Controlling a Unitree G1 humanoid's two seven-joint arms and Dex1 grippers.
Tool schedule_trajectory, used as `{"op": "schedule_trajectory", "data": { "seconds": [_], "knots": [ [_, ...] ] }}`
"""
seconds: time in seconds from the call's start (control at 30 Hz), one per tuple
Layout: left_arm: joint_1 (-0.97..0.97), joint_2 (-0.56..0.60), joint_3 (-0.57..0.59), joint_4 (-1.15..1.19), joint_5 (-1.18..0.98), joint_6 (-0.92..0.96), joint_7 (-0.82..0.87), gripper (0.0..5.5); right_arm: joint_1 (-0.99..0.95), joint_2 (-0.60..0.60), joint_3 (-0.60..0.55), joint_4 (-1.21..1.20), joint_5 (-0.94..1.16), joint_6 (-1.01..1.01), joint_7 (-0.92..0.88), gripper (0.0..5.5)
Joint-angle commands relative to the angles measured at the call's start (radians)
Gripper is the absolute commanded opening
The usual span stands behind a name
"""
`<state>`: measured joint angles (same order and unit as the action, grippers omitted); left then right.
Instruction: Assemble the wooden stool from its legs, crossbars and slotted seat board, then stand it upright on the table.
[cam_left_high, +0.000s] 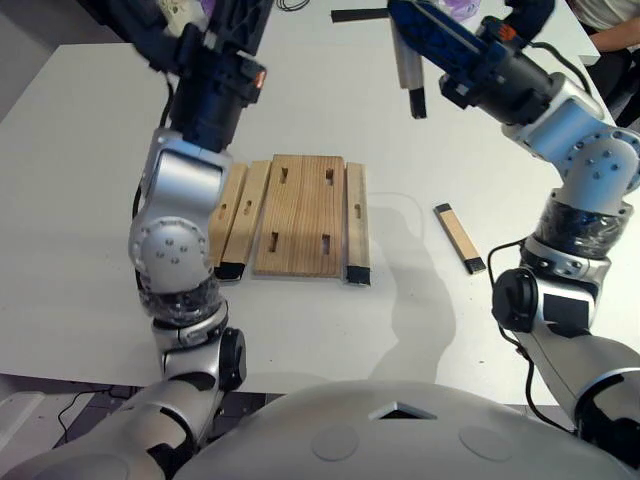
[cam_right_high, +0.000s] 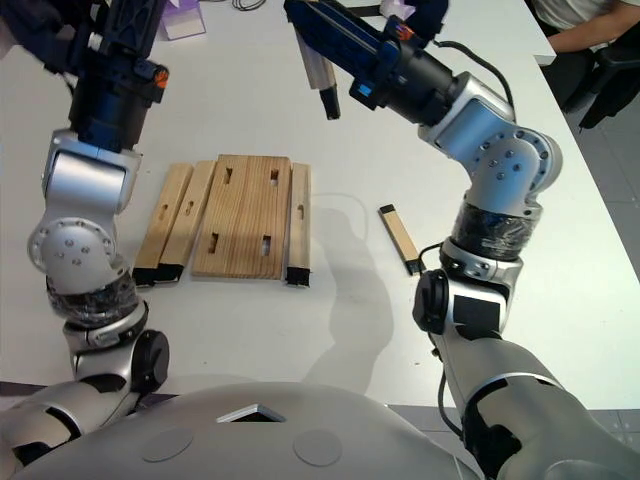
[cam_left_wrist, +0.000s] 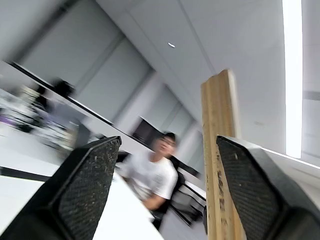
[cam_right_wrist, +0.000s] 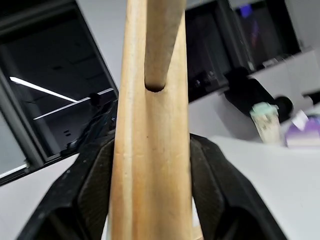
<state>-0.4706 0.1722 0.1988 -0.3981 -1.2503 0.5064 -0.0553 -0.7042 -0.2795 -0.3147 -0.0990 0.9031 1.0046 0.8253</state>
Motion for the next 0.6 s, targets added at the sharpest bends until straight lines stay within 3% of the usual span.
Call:
{"op": "schedule_trajectory", "data": {
  "seconds": [0.03, 0.2, 0.6],
  "knots": [
    [-0.124, 0.086, 0.017, 0.112, -0.145, 0.132, -0.103, 3.53, -0.036, -0.126, 0.044, 0.064, -0.012, -0.086, 0.197, 2.08],
    [-0.234, 0.159, 0.01, 0.216, -0.203, 0.246, -0.227, 3.53, -0.108, -0.159, 0.093, 0.168, -0.034, -0.165, 0.305, 2.08],
    [-0.212, 0.247, -0.003, 0.15, -0.174, 0.334, -0.44, 3.53, -0.103, -0.246, 0.234, 0.19, -0.08, -0.197, 0.514, 2.08]
  ]
}}
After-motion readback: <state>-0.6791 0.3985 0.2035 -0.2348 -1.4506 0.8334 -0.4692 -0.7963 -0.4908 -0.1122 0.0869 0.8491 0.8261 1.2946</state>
